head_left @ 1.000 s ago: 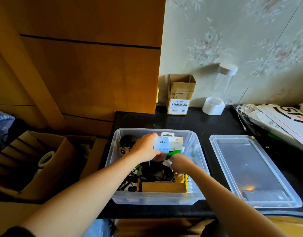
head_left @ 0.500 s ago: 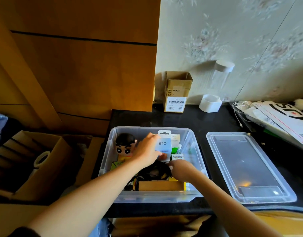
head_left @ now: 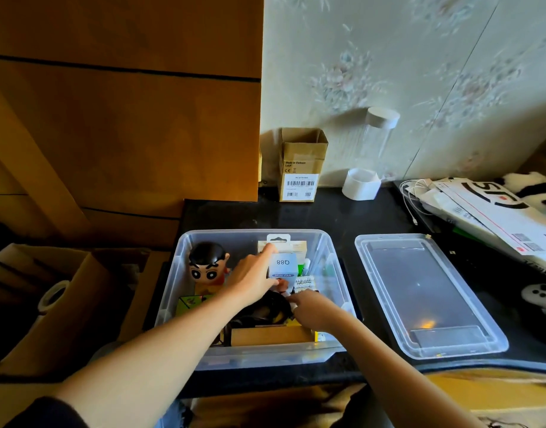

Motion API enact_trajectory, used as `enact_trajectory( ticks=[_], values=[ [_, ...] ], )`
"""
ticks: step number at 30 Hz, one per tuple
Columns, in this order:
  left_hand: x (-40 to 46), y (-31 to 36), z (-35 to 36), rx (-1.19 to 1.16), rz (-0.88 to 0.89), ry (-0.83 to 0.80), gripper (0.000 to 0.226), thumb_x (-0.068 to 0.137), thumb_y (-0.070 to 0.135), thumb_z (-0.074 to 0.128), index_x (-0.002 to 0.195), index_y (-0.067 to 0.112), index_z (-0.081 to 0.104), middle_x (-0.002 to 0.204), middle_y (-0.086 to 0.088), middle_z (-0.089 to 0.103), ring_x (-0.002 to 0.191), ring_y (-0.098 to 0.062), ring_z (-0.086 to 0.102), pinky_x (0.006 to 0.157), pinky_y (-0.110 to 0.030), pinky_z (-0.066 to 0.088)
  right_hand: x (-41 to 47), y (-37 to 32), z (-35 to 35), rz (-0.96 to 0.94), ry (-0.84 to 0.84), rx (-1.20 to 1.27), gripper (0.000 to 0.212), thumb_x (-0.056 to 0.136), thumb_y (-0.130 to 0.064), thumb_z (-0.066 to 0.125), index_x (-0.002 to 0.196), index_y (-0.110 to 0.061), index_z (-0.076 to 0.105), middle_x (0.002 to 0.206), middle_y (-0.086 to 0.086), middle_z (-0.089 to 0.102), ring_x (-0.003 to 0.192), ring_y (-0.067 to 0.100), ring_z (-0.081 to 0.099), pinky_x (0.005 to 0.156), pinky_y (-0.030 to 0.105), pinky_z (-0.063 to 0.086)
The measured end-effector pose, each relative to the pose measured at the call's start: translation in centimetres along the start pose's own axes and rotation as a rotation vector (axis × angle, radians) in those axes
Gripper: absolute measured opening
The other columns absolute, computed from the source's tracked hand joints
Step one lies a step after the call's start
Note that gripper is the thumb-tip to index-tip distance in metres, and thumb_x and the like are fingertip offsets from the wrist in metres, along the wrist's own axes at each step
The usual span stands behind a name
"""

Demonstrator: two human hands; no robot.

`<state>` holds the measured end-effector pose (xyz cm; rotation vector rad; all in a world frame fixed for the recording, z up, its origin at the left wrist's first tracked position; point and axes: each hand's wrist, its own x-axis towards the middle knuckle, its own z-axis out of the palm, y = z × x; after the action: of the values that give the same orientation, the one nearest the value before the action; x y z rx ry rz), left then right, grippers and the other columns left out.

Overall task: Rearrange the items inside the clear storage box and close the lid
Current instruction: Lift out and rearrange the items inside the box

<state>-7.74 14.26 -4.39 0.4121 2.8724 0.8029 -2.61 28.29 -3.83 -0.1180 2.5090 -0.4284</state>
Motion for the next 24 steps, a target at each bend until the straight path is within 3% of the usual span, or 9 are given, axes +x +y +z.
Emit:
enact_trajectory(
  ticks=[2, 4, 8, 13, 17, 20, 22, 24],
  values=[
    [0.1, 0.0, -0.8, 0.030, -0.007, 0.014, 0.048, 0.087, 0.038, 0.063, 0.119, 0.022, 0.032, 0.130, -0.002, 0.058, 0.106, -0.019, 0.062, 0.055, -0.011, 0.039, 0.1, -0.1, 0.1, 0.013, 0.014, -0.014, 0.037, 0.097, -0.010, 0.033, 0.128, -0.007, 0.052, 0.121, 0.016, 0.059, 0.108, 0.029, 0.056, 0.092, 0.033, 0.047],
    [0.4, 0.4, -1.2, 0.054, -0.050, 0.001, 0.048, 0.089, 0.044, 0.060, 0.118, 0.018, 0.033, 0.131, -0.002, 0.057, 0.110, -0.020, 0.059, 0.059, -0.012, 0.030, 0.3, -0.2, 0.1, 0.022, 0.019, -0.012, 0.037, 0.097, -0.011, 0.034, 0.127, -0.008, 0.054, 0.119, 0.016, 0.060, 0.106, 0.028, 0.057, 0.091, 0.033, 0.047],
    [1.4, 1.3, -0.7, -0.128, -0.254, -0.118, 0.061, 0.091, 0.049, 0.053, 0.131, 0.006, 0.036, 0.133, -0.006, 0.055, 0.114, -0.023, 0.057, 0.084, -0.025, 0.046, 0.3, -0.1, 0.1, 0.002, 0.030, -0.028, 0.038, 0.097, -0.013, 0.033, 0.129, -0.011, 0.053, 0.122, 0.015, 0.058, 0.108, 0.029, 0.055, 0.090, 0.033, 0.046],
    [2.0, 1.2, -0.5, -0.352, -0.370, -0.181, 0.047, 0.095, 0.038, 0.051, 0.134, 0.012, 0.046, 0.127, -0.012, 0.059, 0.095, -0.027, 0.066, 0.070, -0.030, 0.057, 0.6, 0.1, 0.2, -0.007, 0.027, -0.041, 0.038, 0.096, -0.015, 0.034, 0.129, -0.012, 0.053, 0.122, 0.013, 0.058, 0.107, 0.027, 0.055, 0.091, 0.033, 0.047],
    [1.8, 1.1, -0.4, -0.489, -0.410, -0.186, 0.044, 0.094, 0.033, 0.055, 0.132, 0.011, 0.051, 0.126, -0.014, 0.060, 0.102, -0.031, 0.063, 0.081, -0.042, 0.057, 0.6, -0.1, 0.0, -0.009, 0.019, -0.064, 0.038, 0.096, -0.014, 0.035, 0.130, -0.012, 0.051, 0.123, 0.012, 0.058, 0.107, 0.027, 0.055, 0.093, 0.034, 0.048],
    [1.2, 1.0, -1.1, -0.431, -0.372, -0.264, 0.042, 0.097, 0.037, 0.048, 0.130, 0.012, 0.052, 0.124, -0.010, 0.060, 0.100, -0.026, 0.062, 0.084, -0.037, 0.055, 0.3, -0.2, 0.0, -0.016, 0.034, -0.090, 0.040, 0.096, -0.012, 0.033, 0.133, -0.011, 0.049, 0.127, 0.013, 0.056, 0.112, 0.028, 0.052, 0.095, 0.035, 0.047],
    [0.9, 0.8, -2.4, -0.278, -0.290, -0.265, 0.039, 0.101, 0.038, 0.037, 0.120, 0.010, 0.058, 0.102, -0.006, 0.063, 0.084, -0.018, 0.059, 0.069, -0.027, 0.047, 0.2, -0.2, 0.0, 0.002, 0.053, -0.039, 0.042, 0.095, -0.011, 0.034, 0.133, -0.014, 0.050, 0.130, 0.011, 0.054, 0.116, 0.028, 0.051, 0.096, 0.034, 0.045],
    [0.3, 0.3, -4.2, -0.114, -0.214, -0.189, 0.036, 0.103, 0.028, 0.032, 0.103, 0.009, 0.062, 0.086, -0.006, 0.059, 0.079, -0.019, 0.056, 0.063, -0.028, 0.040, 0.1, -0.2, -0.1, 0.028, 0.067, -0.011, 0.042, 0.094, -0.010, 0.035, 0.133, -0.016, 0.051, 0.132, 0.009, 0.053, 0.117, 0.027, 0.050, 0.093, 0.032, 0.044]
  ],
)
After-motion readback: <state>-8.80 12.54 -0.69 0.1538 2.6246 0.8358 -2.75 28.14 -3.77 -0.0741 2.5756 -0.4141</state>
